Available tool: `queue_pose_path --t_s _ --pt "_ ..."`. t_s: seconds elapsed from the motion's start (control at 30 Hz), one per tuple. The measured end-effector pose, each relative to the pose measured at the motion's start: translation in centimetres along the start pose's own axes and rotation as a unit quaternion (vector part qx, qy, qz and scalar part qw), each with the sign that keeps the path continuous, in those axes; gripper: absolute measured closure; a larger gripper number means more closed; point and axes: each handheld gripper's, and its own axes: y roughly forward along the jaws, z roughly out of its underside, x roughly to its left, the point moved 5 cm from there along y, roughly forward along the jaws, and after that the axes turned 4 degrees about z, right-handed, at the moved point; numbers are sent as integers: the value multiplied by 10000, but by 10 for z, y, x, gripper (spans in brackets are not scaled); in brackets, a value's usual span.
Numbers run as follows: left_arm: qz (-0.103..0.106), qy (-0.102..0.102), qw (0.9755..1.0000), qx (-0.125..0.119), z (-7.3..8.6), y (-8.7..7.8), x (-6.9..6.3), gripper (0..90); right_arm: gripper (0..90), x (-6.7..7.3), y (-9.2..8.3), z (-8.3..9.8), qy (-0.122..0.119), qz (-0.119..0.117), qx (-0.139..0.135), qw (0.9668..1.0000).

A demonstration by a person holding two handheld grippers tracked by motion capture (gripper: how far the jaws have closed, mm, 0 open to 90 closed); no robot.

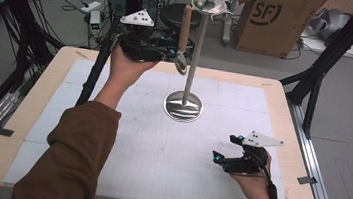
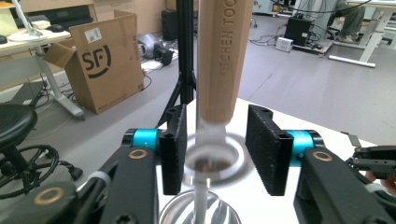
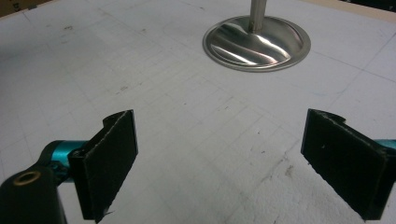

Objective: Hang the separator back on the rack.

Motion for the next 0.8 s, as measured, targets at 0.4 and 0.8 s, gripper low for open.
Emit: queue_pose_path --t_s 0.4,0.8 --pt "-61 63 9995 300 16 -18 4 488 96 1 0 0 18 10 27 10000" --pt "-11 59 9992 388 33 -49 9 390 96 2 1 3 12 23 83 10000"
